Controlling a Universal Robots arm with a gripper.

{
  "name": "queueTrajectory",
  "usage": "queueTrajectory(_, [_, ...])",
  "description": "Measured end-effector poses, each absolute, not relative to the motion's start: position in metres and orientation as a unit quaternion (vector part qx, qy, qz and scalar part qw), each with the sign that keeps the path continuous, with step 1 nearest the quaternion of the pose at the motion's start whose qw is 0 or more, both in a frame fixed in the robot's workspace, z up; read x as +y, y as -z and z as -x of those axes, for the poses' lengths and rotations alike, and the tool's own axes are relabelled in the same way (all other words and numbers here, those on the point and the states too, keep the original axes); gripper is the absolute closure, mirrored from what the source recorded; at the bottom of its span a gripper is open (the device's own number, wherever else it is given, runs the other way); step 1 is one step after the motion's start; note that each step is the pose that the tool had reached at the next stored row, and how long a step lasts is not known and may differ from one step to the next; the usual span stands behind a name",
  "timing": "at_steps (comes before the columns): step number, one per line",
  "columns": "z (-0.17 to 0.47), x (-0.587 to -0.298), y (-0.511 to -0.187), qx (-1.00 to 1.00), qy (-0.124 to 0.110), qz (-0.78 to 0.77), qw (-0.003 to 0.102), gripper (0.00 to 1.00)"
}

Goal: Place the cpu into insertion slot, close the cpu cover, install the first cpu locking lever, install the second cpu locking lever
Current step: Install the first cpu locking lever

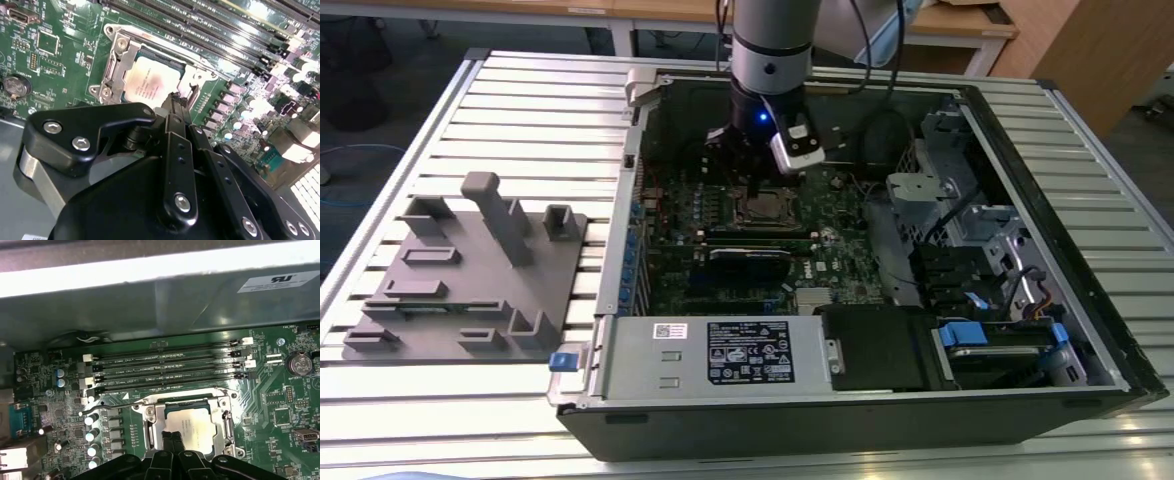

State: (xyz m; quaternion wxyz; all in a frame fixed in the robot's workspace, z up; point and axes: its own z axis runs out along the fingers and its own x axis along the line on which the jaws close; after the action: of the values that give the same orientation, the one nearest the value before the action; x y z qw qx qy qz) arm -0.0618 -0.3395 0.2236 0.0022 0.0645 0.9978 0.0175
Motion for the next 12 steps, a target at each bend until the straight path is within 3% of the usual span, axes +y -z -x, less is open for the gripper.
queueTrajectory(12, [0.062, -0.339, -0.235, 0.998, -0.018, -0.065, 0.002, 0.90])
